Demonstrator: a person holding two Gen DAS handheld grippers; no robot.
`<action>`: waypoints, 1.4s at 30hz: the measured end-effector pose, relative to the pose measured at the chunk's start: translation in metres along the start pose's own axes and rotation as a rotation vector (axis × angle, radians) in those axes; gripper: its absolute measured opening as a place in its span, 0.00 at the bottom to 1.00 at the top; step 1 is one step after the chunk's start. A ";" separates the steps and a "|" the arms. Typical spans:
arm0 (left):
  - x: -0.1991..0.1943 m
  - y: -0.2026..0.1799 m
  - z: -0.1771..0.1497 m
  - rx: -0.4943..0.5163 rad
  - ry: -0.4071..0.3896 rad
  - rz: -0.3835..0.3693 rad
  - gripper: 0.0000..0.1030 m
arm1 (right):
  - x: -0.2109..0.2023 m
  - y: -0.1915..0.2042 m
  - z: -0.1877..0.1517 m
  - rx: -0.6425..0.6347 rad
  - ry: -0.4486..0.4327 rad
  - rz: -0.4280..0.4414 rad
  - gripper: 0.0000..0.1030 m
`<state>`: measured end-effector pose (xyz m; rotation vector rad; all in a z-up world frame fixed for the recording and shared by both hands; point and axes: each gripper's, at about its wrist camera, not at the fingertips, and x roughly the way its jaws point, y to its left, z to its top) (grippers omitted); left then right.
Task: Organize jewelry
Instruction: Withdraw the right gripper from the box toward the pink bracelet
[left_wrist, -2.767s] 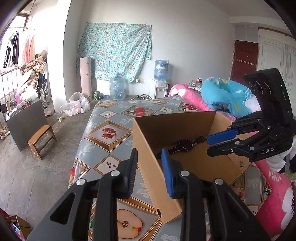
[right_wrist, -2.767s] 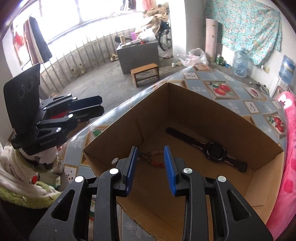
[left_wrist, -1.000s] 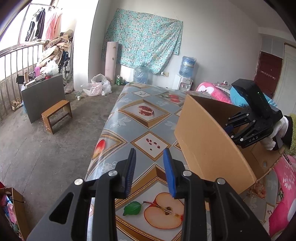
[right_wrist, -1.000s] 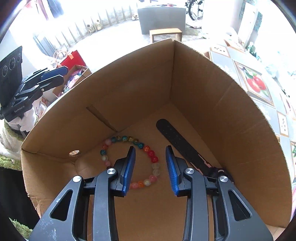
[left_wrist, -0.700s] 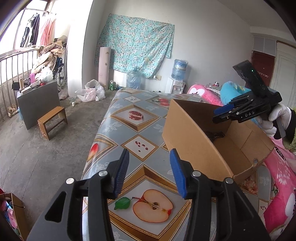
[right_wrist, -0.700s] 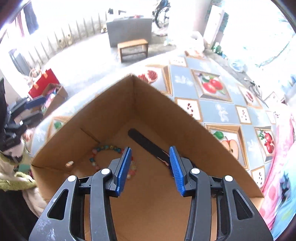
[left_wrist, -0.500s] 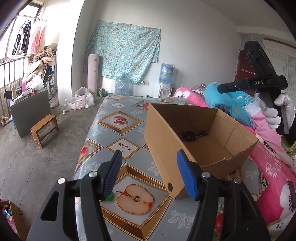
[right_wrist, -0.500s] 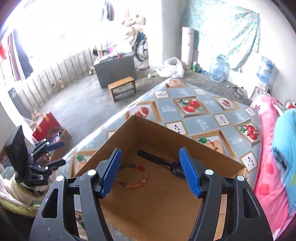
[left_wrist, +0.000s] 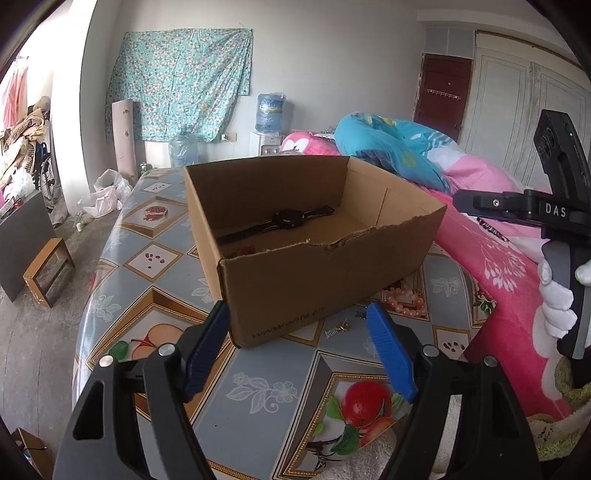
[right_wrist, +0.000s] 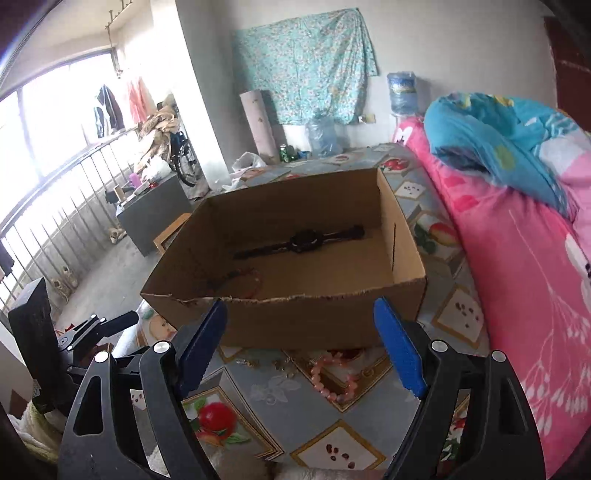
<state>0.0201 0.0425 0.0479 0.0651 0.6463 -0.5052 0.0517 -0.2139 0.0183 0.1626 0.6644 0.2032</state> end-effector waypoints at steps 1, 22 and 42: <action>0.001 -0.004 -0.002 0.008 0.004 0.002 0.72 | 0.003 -0.001 -0.010 0.010 0.019 -0.024 0.76; 0.024 -0.048 0.014 0.027 0.028 0.083 0.73 | -0.025 -0.030 -0.080 0.125 0.067 -0.209 0.92; 0.048 -0.049 0.000 0.044 0.058 0.027 0.73 | -0.003 -0.012 -0.114 0.083 0.038 -0.145 0.90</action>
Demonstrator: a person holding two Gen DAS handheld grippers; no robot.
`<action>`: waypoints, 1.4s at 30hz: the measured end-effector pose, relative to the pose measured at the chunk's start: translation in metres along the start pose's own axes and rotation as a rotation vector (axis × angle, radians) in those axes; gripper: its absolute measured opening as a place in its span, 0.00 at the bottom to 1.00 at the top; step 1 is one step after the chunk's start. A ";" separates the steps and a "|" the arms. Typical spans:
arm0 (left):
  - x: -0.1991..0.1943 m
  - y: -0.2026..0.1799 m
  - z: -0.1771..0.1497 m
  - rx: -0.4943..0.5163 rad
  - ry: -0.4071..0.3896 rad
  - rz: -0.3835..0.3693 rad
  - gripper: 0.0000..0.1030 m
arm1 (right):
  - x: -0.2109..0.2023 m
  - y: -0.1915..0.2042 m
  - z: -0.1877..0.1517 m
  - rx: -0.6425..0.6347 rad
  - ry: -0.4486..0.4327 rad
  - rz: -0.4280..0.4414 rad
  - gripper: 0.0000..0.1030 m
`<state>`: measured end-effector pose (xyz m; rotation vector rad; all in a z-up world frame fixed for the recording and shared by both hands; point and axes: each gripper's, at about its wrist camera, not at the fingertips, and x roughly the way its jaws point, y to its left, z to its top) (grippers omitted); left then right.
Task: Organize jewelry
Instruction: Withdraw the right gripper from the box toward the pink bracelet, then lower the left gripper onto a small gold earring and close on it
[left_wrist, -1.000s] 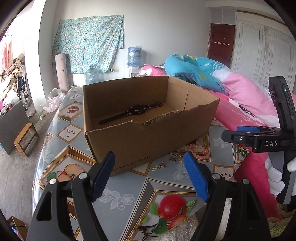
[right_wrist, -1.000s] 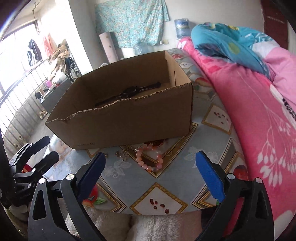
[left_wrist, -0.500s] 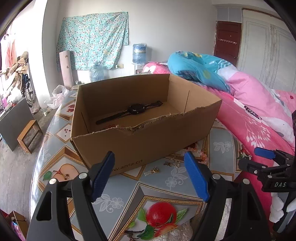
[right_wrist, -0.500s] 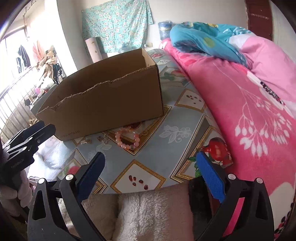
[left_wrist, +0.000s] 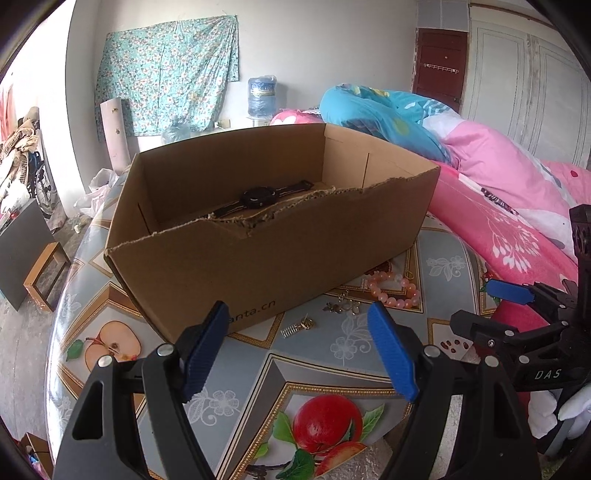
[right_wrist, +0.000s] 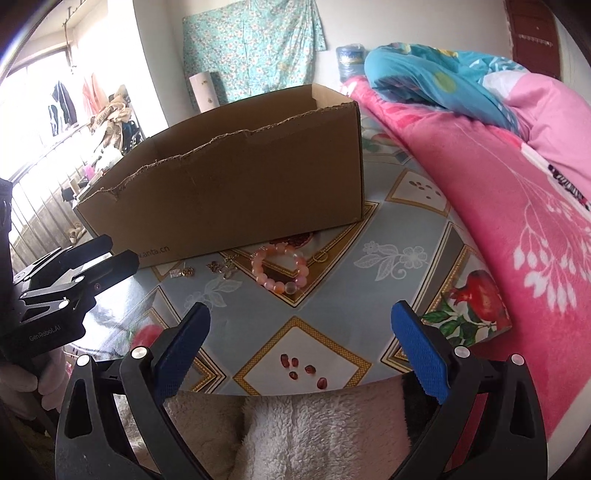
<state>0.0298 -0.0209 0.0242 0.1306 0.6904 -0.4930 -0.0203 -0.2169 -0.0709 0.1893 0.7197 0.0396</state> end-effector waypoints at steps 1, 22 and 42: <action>0.000 0.001 0.002 -0.004 -0.008 -0.002 0.73 | 0.002 0.000 0.002 0.006 -0.005 0.011 0.88; 0.003 0.021 0.014 -0.055 -0.053 -0.056 0.73 | 0.017 0.016 0.080 -0.030 -0.218 0.085 0.44; 0.019 0.011 -0.005 -0.029 0.023 -0.022 0.68 | 0.018 0.027 0.000 -0.089 0.024 0.183 0.36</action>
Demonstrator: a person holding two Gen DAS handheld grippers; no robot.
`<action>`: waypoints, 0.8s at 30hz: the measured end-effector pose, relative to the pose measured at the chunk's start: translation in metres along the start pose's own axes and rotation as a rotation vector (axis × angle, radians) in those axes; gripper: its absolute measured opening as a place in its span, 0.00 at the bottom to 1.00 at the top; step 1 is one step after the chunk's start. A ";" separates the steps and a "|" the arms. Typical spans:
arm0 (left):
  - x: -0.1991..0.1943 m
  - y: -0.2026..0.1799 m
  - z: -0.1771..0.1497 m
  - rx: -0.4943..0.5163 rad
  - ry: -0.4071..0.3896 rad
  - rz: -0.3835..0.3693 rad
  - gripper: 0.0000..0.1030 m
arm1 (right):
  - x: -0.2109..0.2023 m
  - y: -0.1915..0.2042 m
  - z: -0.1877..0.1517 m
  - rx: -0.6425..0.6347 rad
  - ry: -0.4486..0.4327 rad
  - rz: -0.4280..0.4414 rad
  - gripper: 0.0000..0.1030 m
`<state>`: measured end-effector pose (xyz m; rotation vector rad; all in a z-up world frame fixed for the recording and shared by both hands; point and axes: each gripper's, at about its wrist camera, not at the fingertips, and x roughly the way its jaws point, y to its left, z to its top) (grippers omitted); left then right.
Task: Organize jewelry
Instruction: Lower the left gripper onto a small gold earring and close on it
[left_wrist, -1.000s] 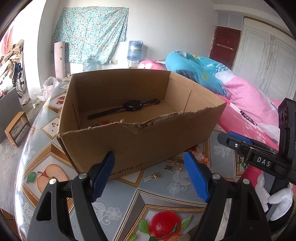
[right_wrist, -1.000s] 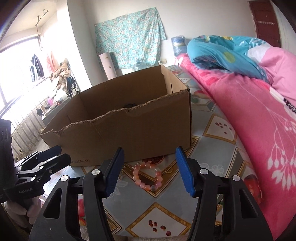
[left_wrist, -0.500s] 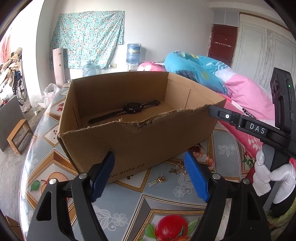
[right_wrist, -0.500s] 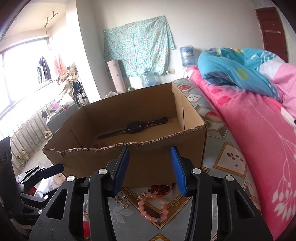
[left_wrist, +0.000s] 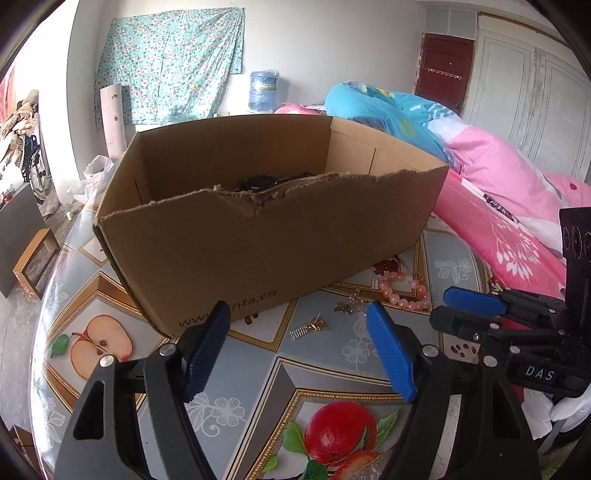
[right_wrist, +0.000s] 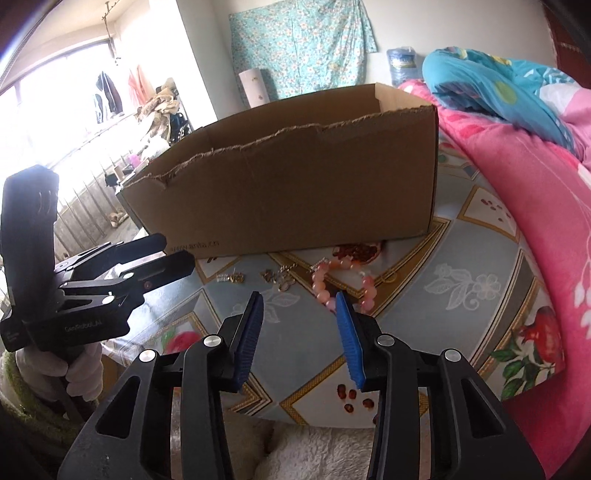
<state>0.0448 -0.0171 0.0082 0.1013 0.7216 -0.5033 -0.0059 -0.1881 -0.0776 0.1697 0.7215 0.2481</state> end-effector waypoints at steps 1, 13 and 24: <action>0.003 -0.003 -0.001 0.024 0.006 0.014 0.63 | 0.003 0.002 -0.004 0.001 0.017 0.008 0.36; 0.045 -0.019 -0.009 0.241 0.158 0.088 0.22 | 0.021 0.016 -0.010 -0.002 0.064 0.088 0.36; 0.055 -0.018 0.000 0.263 0.173 0.030 0.14 | 0.032 0.007 -0.001 0.036 0.073 0.095 0.36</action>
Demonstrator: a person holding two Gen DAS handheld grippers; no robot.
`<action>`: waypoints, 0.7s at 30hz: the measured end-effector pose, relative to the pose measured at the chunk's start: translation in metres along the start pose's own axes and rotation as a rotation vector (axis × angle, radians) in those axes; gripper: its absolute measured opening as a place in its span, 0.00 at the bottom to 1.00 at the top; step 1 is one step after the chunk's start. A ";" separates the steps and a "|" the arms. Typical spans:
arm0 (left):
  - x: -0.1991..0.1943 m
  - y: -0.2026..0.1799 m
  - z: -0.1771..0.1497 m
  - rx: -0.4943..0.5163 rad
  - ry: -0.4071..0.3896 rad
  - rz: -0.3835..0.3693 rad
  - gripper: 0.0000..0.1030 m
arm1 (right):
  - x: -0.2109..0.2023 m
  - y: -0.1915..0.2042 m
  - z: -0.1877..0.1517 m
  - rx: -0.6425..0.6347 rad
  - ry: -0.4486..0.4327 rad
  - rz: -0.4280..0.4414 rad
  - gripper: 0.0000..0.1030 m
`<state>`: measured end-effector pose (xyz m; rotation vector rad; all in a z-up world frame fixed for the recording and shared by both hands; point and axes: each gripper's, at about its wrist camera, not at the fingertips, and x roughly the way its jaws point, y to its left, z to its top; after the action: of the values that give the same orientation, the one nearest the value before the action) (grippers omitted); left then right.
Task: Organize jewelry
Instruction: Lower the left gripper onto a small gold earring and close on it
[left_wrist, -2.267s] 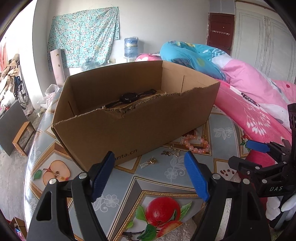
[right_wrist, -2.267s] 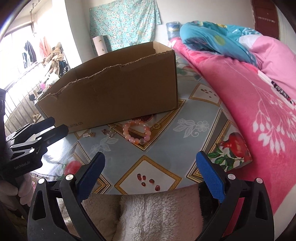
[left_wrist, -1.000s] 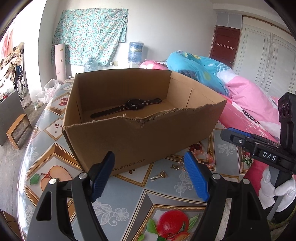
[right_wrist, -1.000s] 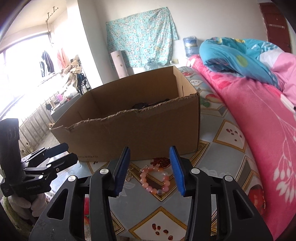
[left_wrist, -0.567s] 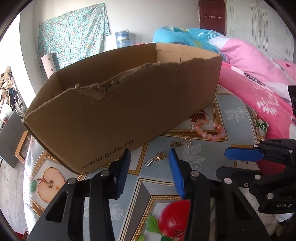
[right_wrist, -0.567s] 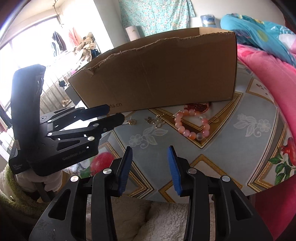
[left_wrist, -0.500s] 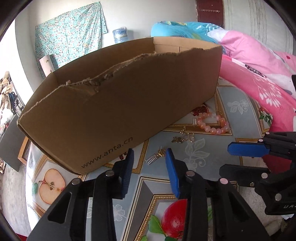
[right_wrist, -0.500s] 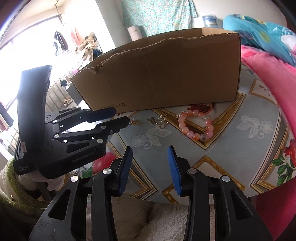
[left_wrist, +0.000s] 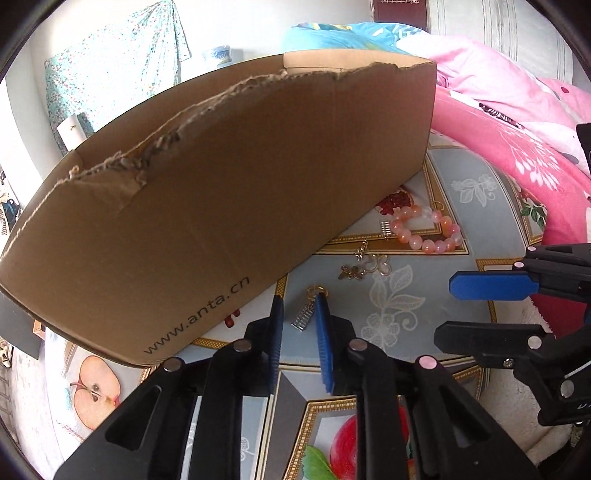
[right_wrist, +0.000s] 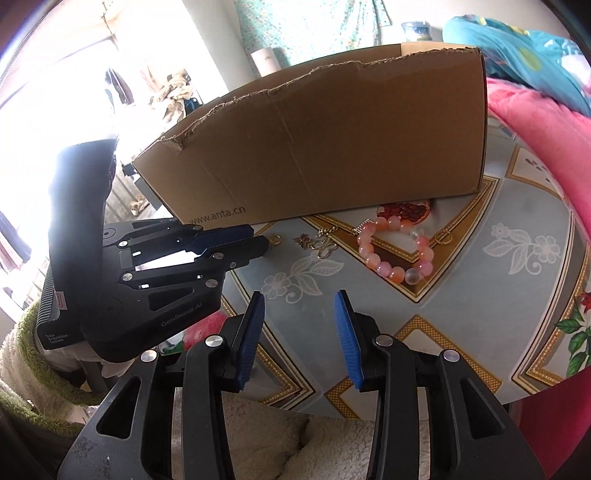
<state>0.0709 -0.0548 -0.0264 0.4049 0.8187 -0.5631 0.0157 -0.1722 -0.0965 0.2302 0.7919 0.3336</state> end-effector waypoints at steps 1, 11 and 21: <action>0.000 0.000 0.000 0.003 0.002 -0.009 0.11 | -0.002 0.001 -0.001 0.002 0.000 -0.001 0.36; -0.006 -0.008 -0.007 0.002 -0.007 -0.024 0.01 | -0.006 0.000 -0.002 0.007 0.000 -0.012 0.36; -0.041 0.012 -0.008 -0.118 -0.054 -0.089 0.01 | 0.000 0.014 0.000 -0.002 -0.002 -0.017 0.36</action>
<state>0.0515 -0.0281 0.0018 0.2455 0.8165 -0.6029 0.0127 -0.1596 -0.0922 0.2223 0.7910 0.3183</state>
